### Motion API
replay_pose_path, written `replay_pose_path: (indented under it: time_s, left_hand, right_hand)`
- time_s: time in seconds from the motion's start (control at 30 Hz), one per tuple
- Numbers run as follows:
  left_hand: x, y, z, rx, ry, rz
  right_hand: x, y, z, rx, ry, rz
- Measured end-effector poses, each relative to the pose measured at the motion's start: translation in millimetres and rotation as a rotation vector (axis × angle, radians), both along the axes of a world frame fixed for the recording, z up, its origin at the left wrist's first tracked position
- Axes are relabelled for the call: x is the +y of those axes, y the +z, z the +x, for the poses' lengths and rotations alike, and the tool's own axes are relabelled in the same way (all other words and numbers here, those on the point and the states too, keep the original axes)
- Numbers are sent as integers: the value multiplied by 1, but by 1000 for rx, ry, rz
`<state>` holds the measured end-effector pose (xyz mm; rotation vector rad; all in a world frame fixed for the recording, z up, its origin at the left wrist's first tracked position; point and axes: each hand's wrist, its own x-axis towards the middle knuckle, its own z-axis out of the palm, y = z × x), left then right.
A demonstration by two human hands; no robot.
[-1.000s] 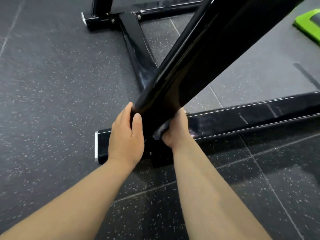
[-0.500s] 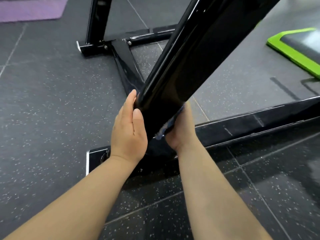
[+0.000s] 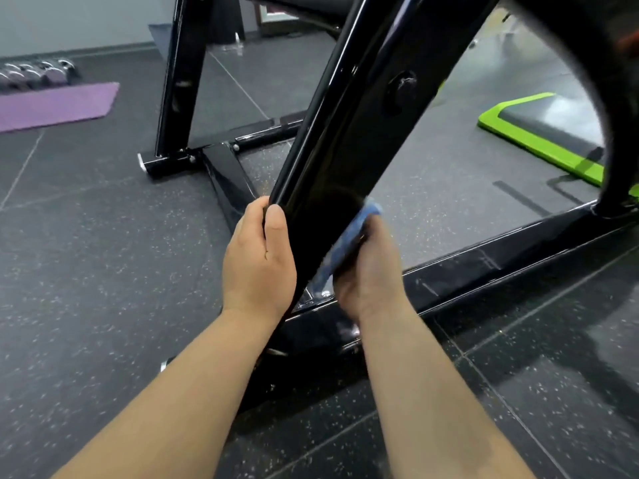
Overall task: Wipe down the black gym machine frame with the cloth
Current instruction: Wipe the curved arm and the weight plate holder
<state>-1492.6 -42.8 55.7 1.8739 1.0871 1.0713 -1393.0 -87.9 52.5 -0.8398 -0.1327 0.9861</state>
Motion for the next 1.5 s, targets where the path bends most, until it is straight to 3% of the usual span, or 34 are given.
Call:
replay_pose_path:
  time_s: [0.1, 0.23, 0.47, 0.6, 0.7, 0.9, 1.1, 1.2, 1.33, 1.4, 1.5]
  left_hand:
    - [0, 4, 1, -30, 3, -14]
    - [-4, 9, 1, -34, 4, -41]
    - [-4, 8, -3, -4, -18, 34]
    - [-11, 36, 0, -25, -81, 49]
    - [-28, 73, 6, -16, -71, -45]
    - [-48, 179, 22, -3, -194, -81]
    - [-50, 225, 22, 55, -220, -267]
    - [-69, 232, 13, 107, -241, -330]
    - [-89, 241, 22, 131, -245, -388]
    - [-94, 247, 36, 140, -226, -379]
    - [-86, 254, 61, 156, -176, -267]
  right_hand:
    - [-6, 41, 27, -34, -198, 157]
    - [-3, 39, 11, -206, -160, -42]
    - [-2, 16, -10, -263, -95, -239]
    - [-25, 76, 8, -399, -361, -173]
    - [-31, 136, 30, -421, -486, -66]
    - [-28, 190, 31, -247, -495, -284]
    - [-34, 265, 78, -327, -747, -270]
    - [-37, 270, 86, -399, -686, -310]
    - [-61, 251, 79, -658, -468, -573]
    - [-70, 255, 98, -695, -465, -655]
    - [-79, 261, 138, -707, -523, -551]
